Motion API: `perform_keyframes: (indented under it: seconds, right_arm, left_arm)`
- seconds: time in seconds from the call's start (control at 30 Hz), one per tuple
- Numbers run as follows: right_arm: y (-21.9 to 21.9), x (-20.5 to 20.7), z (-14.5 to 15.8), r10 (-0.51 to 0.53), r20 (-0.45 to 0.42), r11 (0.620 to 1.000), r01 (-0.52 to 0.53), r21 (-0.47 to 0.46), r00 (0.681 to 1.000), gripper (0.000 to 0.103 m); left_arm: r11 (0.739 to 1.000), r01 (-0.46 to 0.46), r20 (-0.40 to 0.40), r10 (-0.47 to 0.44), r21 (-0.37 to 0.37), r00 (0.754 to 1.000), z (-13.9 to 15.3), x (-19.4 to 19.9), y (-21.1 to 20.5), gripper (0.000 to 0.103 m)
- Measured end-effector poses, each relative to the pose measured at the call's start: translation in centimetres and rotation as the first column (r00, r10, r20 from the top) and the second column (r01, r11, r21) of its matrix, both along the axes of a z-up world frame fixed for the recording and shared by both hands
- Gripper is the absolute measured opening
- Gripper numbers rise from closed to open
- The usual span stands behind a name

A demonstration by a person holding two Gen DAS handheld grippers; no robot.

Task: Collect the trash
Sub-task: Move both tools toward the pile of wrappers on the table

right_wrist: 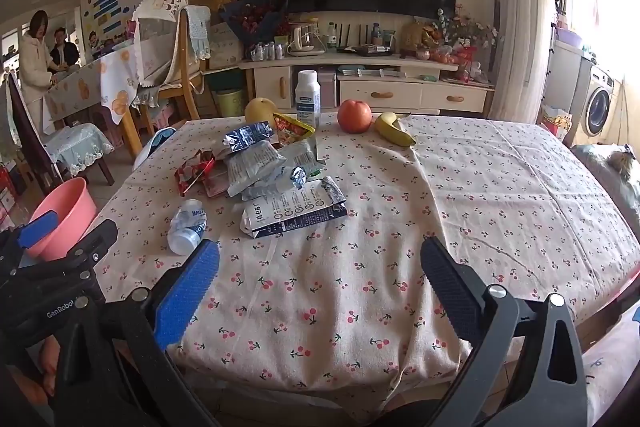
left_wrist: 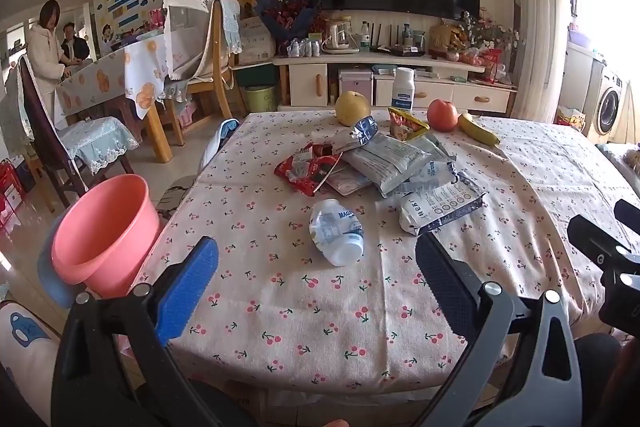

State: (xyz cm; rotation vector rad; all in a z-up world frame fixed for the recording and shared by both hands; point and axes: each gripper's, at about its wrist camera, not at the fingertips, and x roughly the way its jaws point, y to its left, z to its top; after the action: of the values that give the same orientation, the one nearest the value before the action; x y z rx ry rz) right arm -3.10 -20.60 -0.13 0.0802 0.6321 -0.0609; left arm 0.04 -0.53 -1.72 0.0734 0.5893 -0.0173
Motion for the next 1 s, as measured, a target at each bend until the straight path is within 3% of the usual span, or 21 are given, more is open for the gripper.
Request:
perform_keyframes:
  seconds: [0.43, 0.6, 0.73, 0.87, 1.0]
  right_arm:
    - [-0.9, 0.5, -1.0, 0.006, 0.04, 1.0, -0.006, 0.004, 0.999, 0.099]
    - [-1.2, 1.4, -3.2, 0.029, 0.009, 0.998, -0.029, 0.052, 1.0, 0.099]
    - [-1.2, 2.1, -5.2, 0.059, -0.016, 0.995, -0.058, 0.078, 0.998, 0.099]
    - [-1.9, 2.8, -6.6, 0.068, -0.051, 0.992, -0.063, 0.106, 0.996, 0.099]
    - [-2.8, 3.2, -7.1, 0.062, -0.068, 0.987, -0.051, 0.153, 0.996, 0.099]
  left_arm:
    - [1.0, 0.01, -0.027, -0.011, -0.023, 1.0, -1.2, 1.1, 1.0, 0.099]
    - [0.998, 0.045, -0.052, -0.047, -0.043, 0.998, -2.8, 1.7, 1.1, 0.099]
    - [0.995, 0.078, 0.0, -0.078, -0.055, 0.997, -3.9, 1.4, 1.2, 0.099]
    - [0.991, 0.074, 0.0, -0.074, -0.108, 0.997, -4.7, 1.8, 1.8, 0.099]
    - [0.996, 0.06, 0.003, -0.06, -0.069, 0.998, -5.3, 2.1, 1.8, 0.099]
